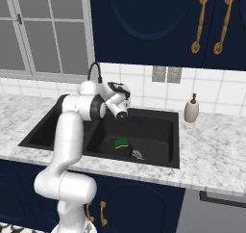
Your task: Pick the pan and sponge and place them into the sink. Then turn on the water.
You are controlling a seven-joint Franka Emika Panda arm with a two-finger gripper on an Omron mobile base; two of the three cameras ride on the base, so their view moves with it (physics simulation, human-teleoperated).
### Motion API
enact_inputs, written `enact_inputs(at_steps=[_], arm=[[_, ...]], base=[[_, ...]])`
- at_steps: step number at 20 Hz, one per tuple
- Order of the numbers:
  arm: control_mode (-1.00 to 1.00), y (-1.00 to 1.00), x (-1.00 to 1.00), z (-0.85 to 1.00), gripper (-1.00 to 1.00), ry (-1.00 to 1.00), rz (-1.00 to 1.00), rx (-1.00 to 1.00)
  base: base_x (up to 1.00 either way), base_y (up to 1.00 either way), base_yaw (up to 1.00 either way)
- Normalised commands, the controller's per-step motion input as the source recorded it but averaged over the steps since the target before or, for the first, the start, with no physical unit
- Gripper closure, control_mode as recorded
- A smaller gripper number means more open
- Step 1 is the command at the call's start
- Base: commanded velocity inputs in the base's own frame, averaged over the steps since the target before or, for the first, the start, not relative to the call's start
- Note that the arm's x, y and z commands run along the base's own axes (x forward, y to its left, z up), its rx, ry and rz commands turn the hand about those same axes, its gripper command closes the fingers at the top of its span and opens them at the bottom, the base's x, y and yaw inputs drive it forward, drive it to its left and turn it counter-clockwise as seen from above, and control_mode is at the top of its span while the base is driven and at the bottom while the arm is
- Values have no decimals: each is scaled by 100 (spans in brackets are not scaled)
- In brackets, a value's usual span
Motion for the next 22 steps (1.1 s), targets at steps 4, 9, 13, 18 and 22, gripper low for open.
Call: enact_inputs(at_steps=[4,9,13,18,22], arm=[[-100,9,48,-10,-100,0,-2,2],[-100,-6,60,-1,-100,0,0,11],[-100,-13,50,-11,-100,0,0,12],[-100,-9,36,-8,100,0,-3,13],[-100,-12,33,-9,100,0,-7,15]], base=[[0,0,0],[0,0,0],[0,0,0],[0,0,0],[0,0,0]])
